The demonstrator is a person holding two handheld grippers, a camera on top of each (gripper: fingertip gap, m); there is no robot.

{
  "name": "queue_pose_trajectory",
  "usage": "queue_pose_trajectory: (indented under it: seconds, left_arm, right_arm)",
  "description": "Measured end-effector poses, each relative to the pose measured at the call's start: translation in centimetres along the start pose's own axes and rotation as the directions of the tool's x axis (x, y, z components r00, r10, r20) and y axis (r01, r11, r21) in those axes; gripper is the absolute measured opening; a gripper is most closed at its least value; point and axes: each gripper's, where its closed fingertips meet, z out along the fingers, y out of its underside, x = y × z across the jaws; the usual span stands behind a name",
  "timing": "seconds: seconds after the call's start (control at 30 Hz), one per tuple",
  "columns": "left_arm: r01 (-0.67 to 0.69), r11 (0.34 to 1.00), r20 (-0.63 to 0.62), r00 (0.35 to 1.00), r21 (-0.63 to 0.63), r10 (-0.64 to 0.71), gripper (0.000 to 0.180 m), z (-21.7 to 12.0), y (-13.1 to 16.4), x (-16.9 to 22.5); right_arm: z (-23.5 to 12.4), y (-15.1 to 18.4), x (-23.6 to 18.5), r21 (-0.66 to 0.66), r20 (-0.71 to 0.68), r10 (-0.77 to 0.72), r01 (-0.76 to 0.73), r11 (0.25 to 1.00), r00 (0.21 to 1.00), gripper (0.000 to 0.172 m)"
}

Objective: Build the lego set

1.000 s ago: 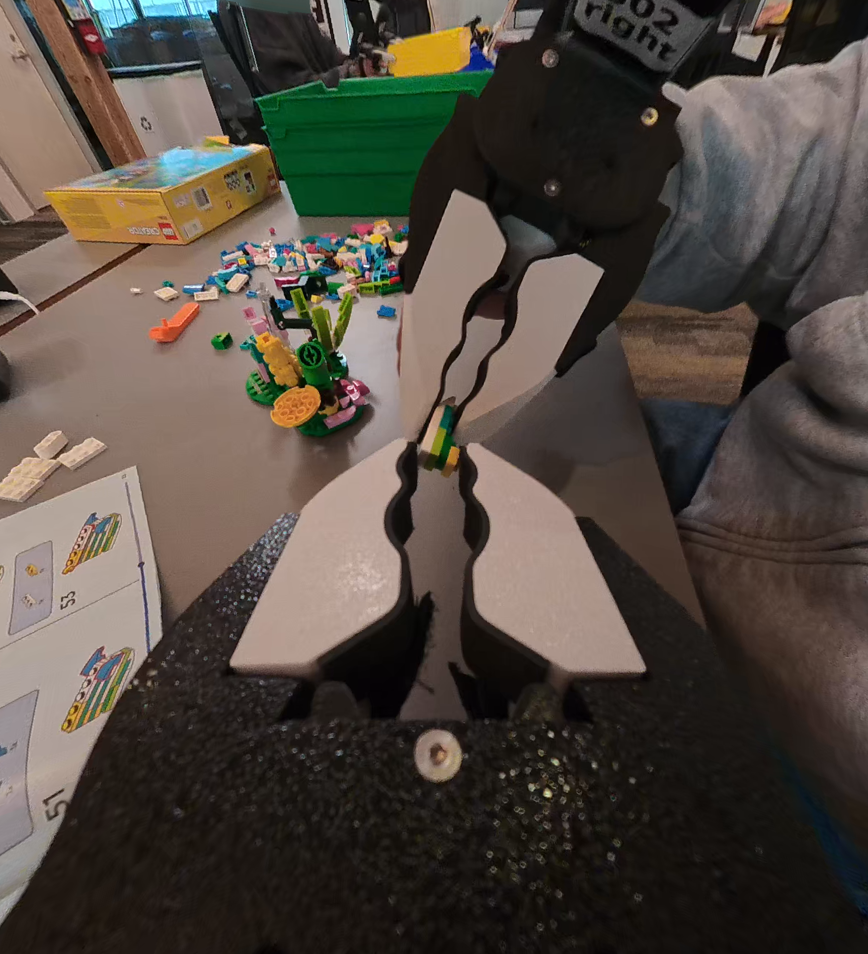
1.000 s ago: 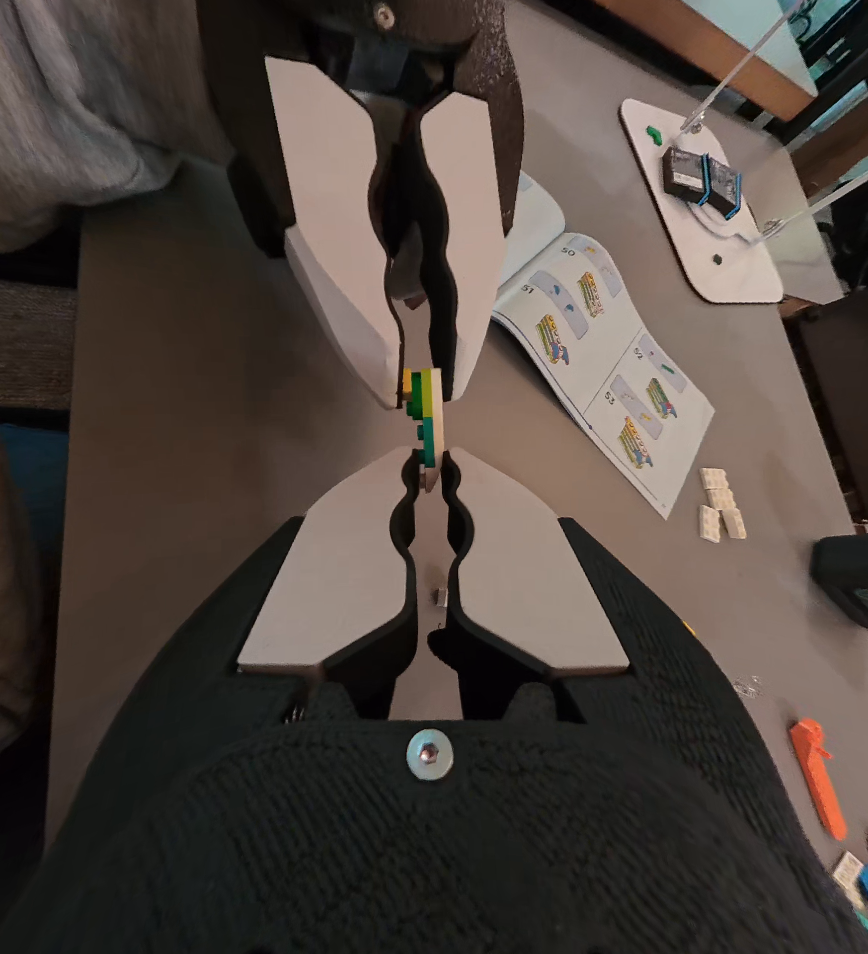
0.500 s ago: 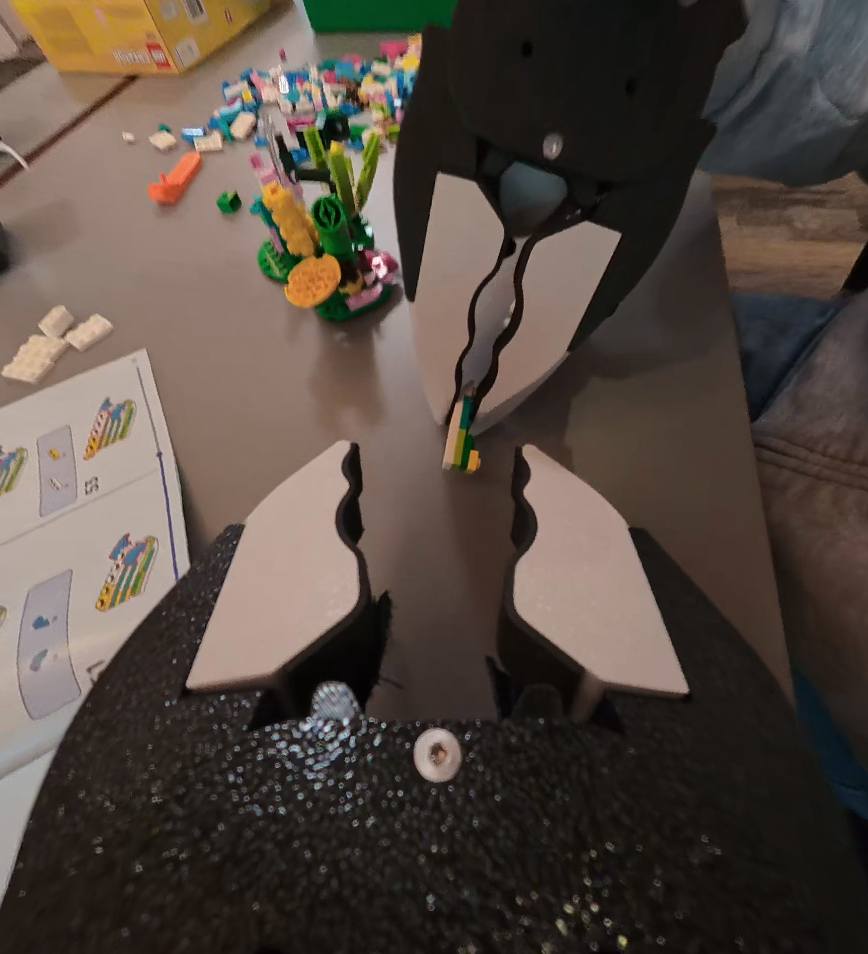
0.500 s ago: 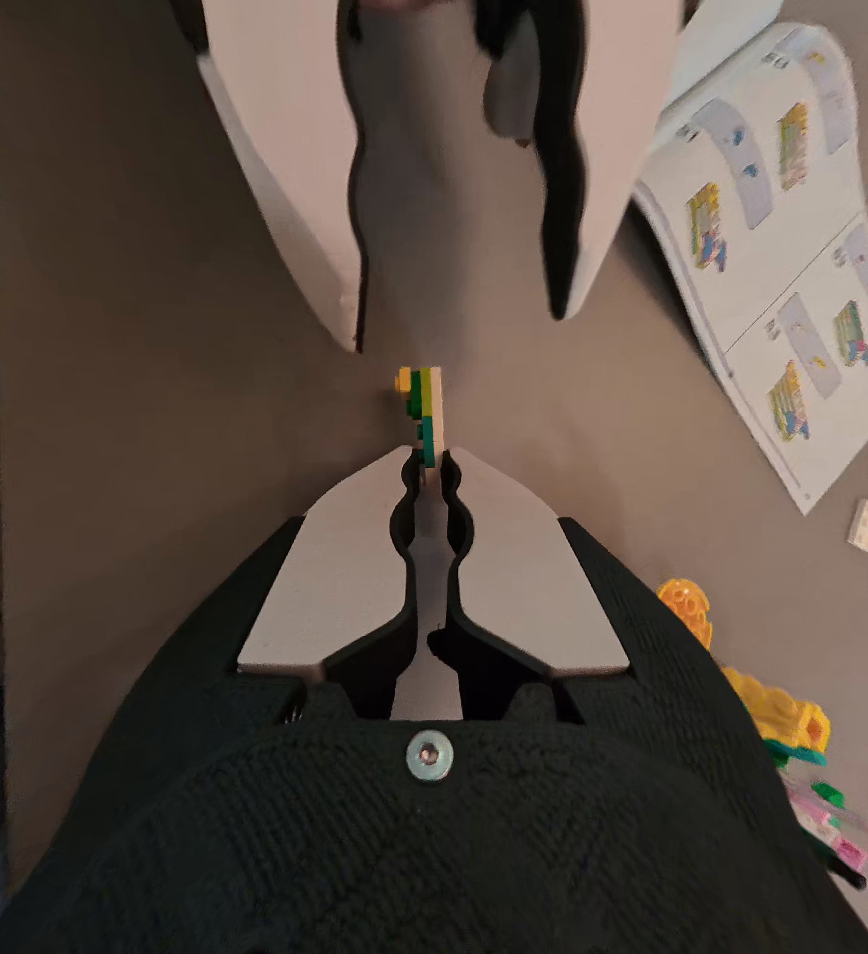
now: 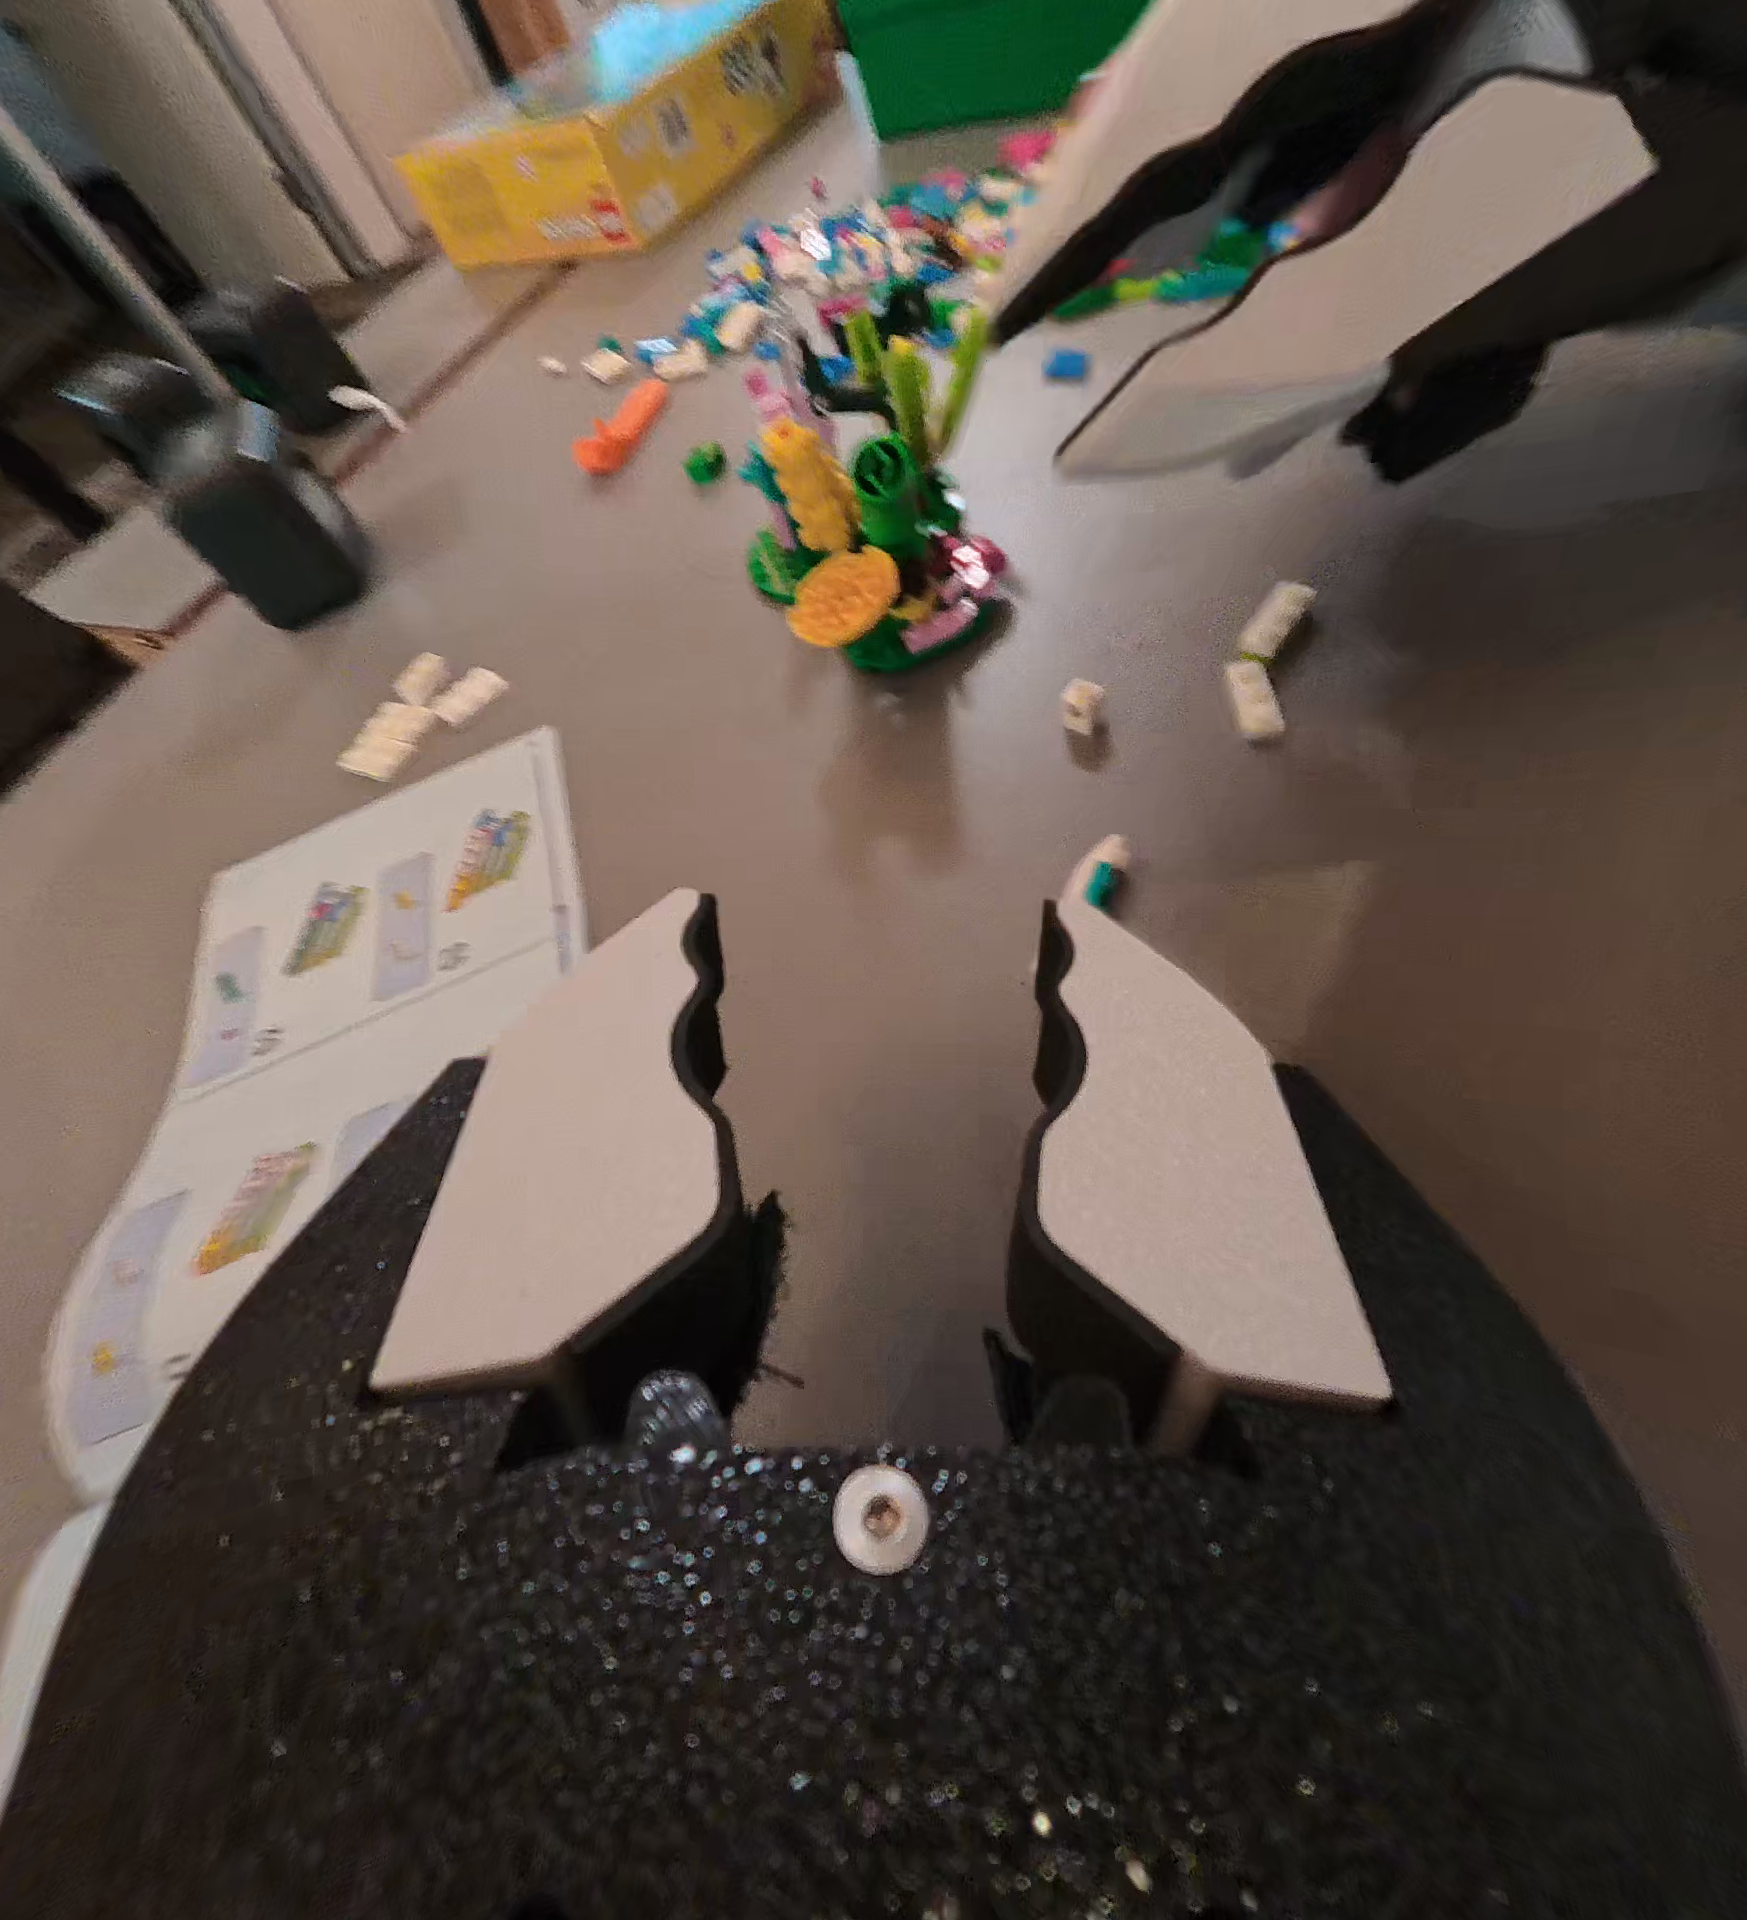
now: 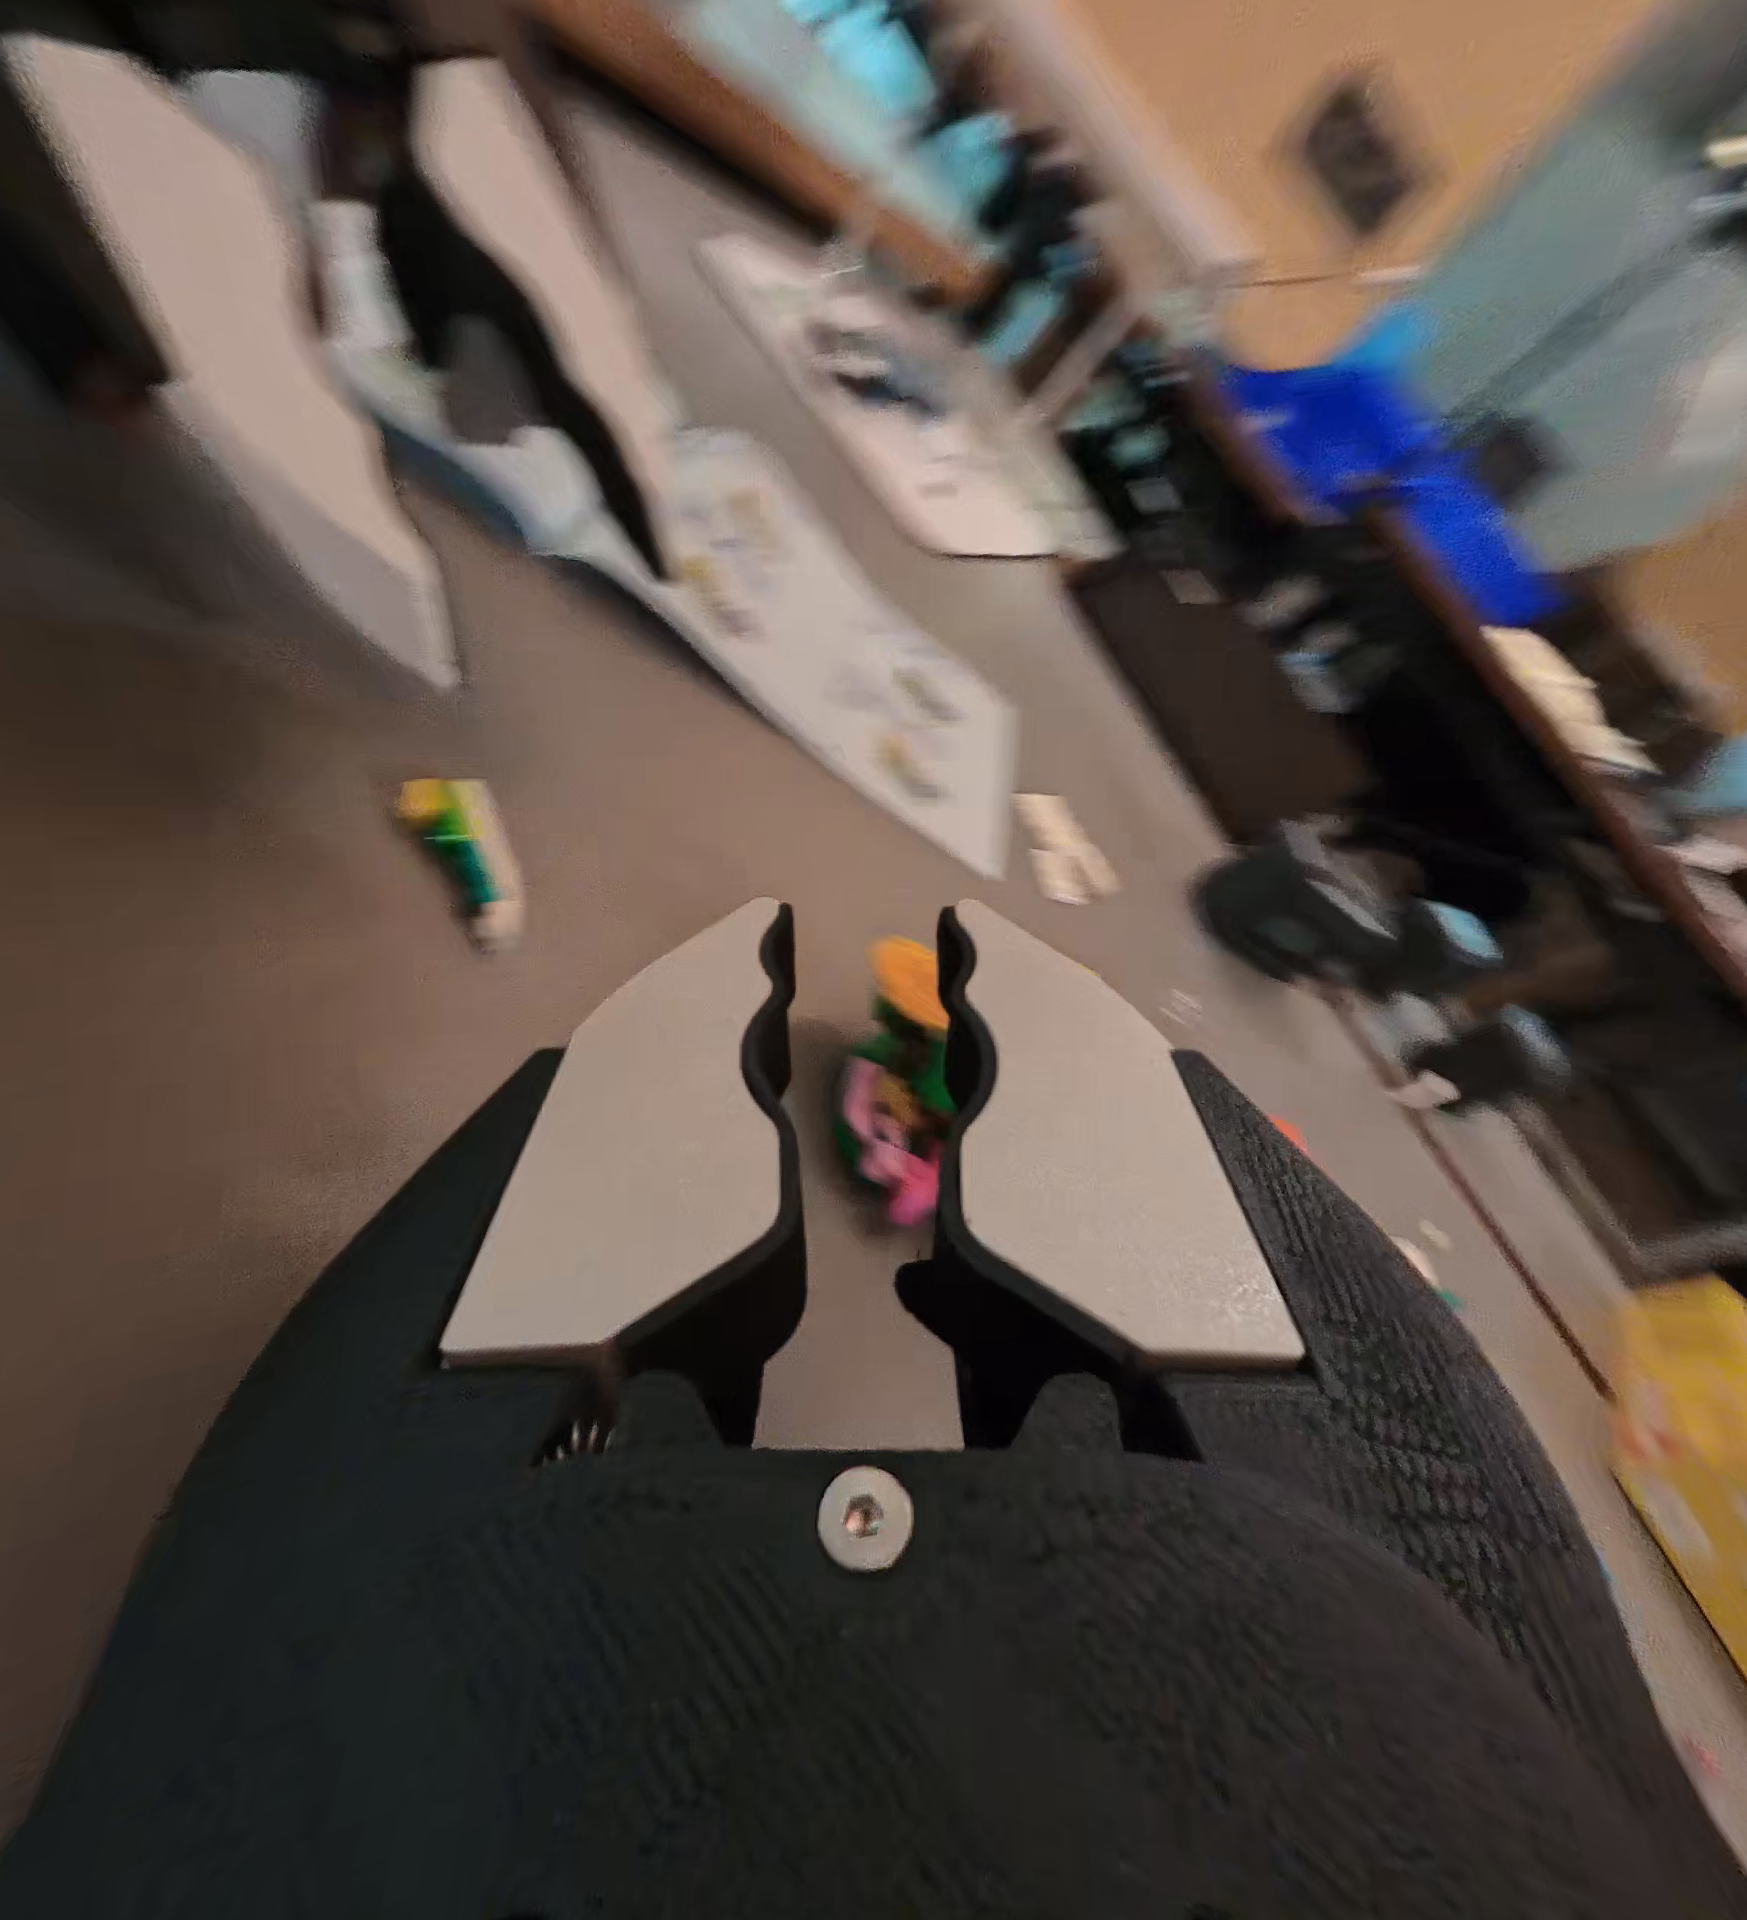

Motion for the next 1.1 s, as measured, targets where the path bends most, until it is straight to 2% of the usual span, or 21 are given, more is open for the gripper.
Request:
queue_pose_trajectory:
  seconds: [0.1, 0.17, 0.23, 0.43, 0.63, 1.1]
  left_arm:
    - [-0.038, 0.995, 0.186, 0.982, 0.090, 0.021, 0.051, -0.7, -1.4, -2.4]
    - [-0.049, 0.988, 0.282, 0.959, 0.148, 0.005, 0.047, -1.3, -2.5, -3.6]
    - [-0.054, 0.979, 0.340, 0.940, 0.195, -0.015, 0.047, -1.7, -3.2, -4.1]
    - [-0.095, 0.960, 0.463, 0.885, 0.264, -0.040, 0.038, -2.5, -4.0, -5.0]
    - [-0.043, 0.937, 0.422, 0.899, 0.346, -0.115, 0.035, -2.1, -5.0, -4.3]
    - [0.068, 0.907, 0.364, 0.901, 0.416, -0.235, 0.034, -2.0, -5.3, -4.5]
  right_arm:
    - [-3.3, 1.7, 4.2, 0.081, -0.339, 0.113, -0.091, 0.993, 0.934, 0.009]
    - [-5.1, 3.2, 5.5, 0.119, -0.473, 0.173, -0.132, 0.984, 0.864, 0.000]
    - [-6.5, 2.9, 6.4, 0.157, -0.561, 0.162, -0.087, 0.984, 0.812, 0.000]
    - [-6.3, 2.1, 5.8, 0.151, -0.559, 0.096, -0.012, 0.988, 0.824, 0.000]
    - [-6.1, 1.8, 5.4, 0.145, -0.554, 0.052, 0.035, 0.989, 0.831, 0.000]
    - [-5.7, 1.4, 4.7, 0.121, -0.544, -0.009, 0.089, 0.989, 0.839, 0.000]
